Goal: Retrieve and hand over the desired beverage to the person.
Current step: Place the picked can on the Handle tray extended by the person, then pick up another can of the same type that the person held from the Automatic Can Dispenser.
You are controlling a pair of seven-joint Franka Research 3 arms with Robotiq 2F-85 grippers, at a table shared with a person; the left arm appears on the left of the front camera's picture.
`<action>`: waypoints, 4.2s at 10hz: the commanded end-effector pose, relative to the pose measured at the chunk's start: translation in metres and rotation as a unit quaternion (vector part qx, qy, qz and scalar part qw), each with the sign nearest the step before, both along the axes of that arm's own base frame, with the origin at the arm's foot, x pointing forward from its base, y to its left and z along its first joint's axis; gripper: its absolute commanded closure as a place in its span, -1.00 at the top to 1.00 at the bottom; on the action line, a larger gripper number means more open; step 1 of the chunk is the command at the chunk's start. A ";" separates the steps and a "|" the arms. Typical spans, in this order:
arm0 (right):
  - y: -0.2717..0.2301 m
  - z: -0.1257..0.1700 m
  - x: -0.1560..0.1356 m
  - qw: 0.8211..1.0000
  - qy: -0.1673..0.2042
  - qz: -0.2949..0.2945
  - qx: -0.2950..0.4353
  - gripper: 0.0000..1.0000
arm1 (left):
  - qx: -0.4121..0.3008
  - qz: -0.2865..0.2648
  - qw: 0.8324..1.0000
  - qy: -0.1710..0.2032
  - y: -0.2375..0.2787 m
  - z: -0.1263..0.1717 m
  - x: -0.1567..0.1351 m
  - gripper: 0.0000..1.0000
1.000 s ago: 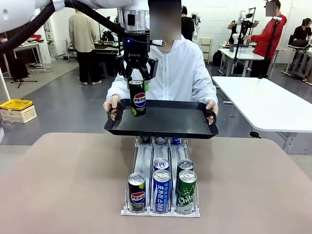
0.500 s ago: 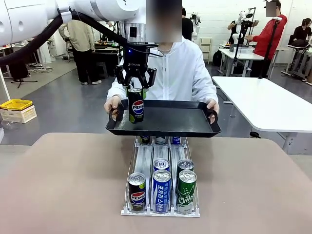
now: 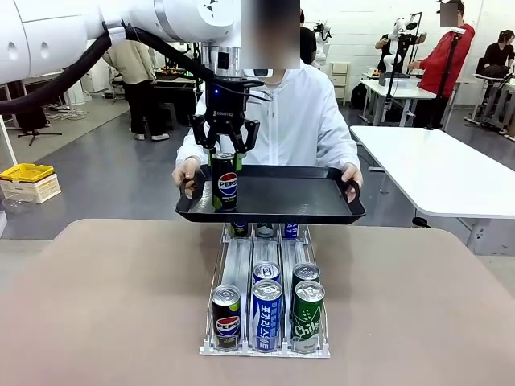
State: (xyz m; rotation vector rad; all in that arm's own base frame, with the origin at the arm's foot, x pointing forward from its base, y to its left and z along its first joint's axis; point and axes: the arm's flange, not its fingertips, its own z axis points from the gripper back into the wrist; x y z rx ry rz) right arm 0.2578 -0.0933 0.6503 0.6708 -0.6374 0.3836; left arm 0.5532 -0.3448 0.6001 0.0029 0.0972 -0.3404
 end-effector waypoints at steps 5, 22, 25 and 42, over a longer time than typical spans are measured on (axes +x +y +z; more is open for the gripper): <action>0.000 0.000 0.002 1.000 -0.005 0.009 0.008 1.00 | -0.001 0.004 1.000 0.017 -0.008 0.005 0.004 1.00; 0.000 0.000 0.002 1.000 -0.005 0.009 0.008 1.00 | -0.072 -0.141 0.970 -0.182 0.102 0.105 -0.207 1.00; 0.000 0.000 0.002 1.000 -0.005 0.009 0.008 1.00 | -0.103 -0.126 0.970 -0.183 0.134 0.089 -0.229 1.00; 0.000 0.000 0.002 1.000 -0.005 0.009 0.008 1.00 | -0.097 -0.108 0.974 -0.175 0.141 0.087 -0.226 1.00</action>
